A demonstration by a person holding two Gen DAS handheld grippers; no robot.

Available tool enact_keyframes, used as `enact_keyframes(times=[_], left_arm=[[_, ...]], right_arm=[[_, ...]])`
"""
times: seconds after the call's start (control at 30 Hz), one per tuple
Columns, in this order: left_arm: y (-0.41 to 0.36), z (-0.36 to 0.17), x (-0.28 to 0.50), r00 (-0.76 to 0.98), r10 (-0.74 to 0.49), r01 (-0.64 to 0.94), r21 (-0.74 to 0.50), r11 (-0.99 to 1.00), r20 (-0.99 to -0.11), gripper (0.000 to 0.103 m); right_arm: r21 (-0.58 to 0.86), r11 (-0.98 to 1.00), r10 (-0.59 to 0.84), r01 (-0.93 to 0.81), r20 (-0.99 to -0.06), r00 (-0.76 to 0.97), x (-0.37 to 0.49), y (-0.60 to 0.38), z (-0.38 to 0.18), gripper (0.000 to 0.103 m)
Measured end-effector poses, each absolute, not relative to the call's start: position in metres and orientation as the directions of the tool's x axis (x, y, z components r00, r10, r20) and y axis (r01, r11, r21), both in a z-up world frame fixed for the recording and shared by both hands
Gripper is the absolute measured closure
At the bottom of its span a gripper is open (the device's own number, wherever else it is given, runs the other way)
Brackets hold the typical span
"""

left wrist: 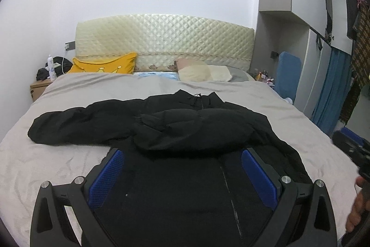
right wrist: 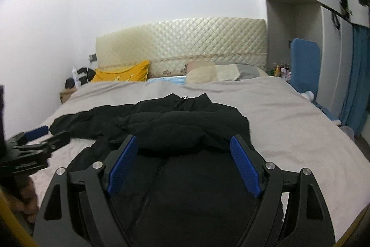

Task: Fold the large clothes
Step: 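Release the sleeve and withdraw the right tool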

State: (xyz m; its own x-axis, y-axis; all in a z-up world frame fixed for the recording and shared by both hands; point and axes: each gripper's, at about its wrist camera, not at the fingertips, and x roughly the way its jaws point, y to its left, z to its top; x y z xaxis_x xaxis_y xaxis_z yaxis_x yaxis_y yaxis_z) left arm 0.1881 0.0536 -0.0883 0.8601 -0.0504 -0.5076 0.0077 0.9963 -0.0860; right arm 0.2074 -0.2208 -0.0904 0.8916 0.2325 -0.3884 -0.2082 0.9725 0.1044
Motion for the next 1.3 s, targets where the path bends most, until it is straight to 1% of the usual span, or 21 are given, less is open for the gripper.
enact_keyframes(times=[0.1, 0.3, 0.47, 0.7, 0.77, 0.83, 0.9, 0.97, 1.1, 1.17, 1.27, 1.3], left_arm=[[0.046, -0.094, 0.187, 0.856, -0.066, 0.026, -0.085, 0.996, -0.512, 0.000], [0.037, -0.099, 0.186, 0.842, -0.117, 0.077, -0.097, 0.992, -0.528, 0.000], [0.041, -0.102, 0.186, 0.850, -0.113, 0.069, -0.104, 0.992, -0.515, 0.000], [0.068, -0.094, 0.203, 0.854, -0.100, 0.031, -0.143, 0.989, -0.510, 0.000], [0.088, -0.085, 0.216, 0.848, -0.105, 0.016, -0.174, 0.985, -0.520, 0.000], [0.104, -0.075, 0.228, 0.840, -0.099, 0.009, -0.169, 0.986, -0.533, 0.000], [0.123, -0.061, 0.240, 0.840, -0.077, -0.001, -0.143, 0.990, -0.538, 0.000], [0.146, -0.045, 0.251, 0.842, -0.040, -0.025, -0.111, 0.993, -0.538, 0.000], [0.207, -0.020, 0.274, 0.837, 0.019, -0.095, -0.112, 0.989, -0.547, 0.000], [0.246, -0.016, 0.287, 0.820, 0.061, -0.162, -0.128, 0.979, -0.569, 0.000], [0.299, -0.026, 0.303, 0.764, 0.215, -0.318, -0.065, 0.946, -0.609, 0.000], [0.317, -0.033, 0.308, 0.755, 0.231, -0.345, -0.072, 0.936, -0.614, 0.000]], right_arm=[[0.111, 0.977, 0.212, -0.184, -0.370, 0.904, 0.184, -0.235, -0.092, 0.020], [0.023, 0.989, 0.143, -0.145, -0.361, 0.921, 0.149, -0.244, -0.104, 0.019], [0.041, 0.989, 0.150, -0.145, -0.375, 0.915, 0.147, -0.251, -0.116, 0.018], [0.069, 0.992, 0.119, -0.101, -0.354, 0.928, 0.148, -0.258, -0.124, 0.018], [0.069, 0.993, 0.112, -0.094, -0.337, 0.935, 0.148, -0.260, -0.124, 0.016], [0.069, 0.993, 0.112, -0.094, -0.331, 0.937, 0.148, -0.260, -0.126, 0.011], [0.067, 0.993, 0.109, -0.093, -0.328, 0.938, 0.149, -0.258, -0.128, 0.008], [0.071, 0.994, 0.106, -0.088, -0.327, 0.939, 0.151, -0.258, -0.128, 0.006], [0.089, 0.993, 0.106, -0.081, -0.328, 0.939, 0.155, -0.258, -0.129, 0.004], [0.086, 0.993, 0.102, -0.078, -0.337, 0.936, 0.158, -0.257, -0.131, 0.003], [0.075, 0.994, 0.097, -0.075, -0.357, 0.929, 0.163, -0.253, -0.135, 0.002], [0.074, 0.994, 0.096, -0.074, -0.363, 0.927, 0.164, -0.252, -0.136, 0.001]])
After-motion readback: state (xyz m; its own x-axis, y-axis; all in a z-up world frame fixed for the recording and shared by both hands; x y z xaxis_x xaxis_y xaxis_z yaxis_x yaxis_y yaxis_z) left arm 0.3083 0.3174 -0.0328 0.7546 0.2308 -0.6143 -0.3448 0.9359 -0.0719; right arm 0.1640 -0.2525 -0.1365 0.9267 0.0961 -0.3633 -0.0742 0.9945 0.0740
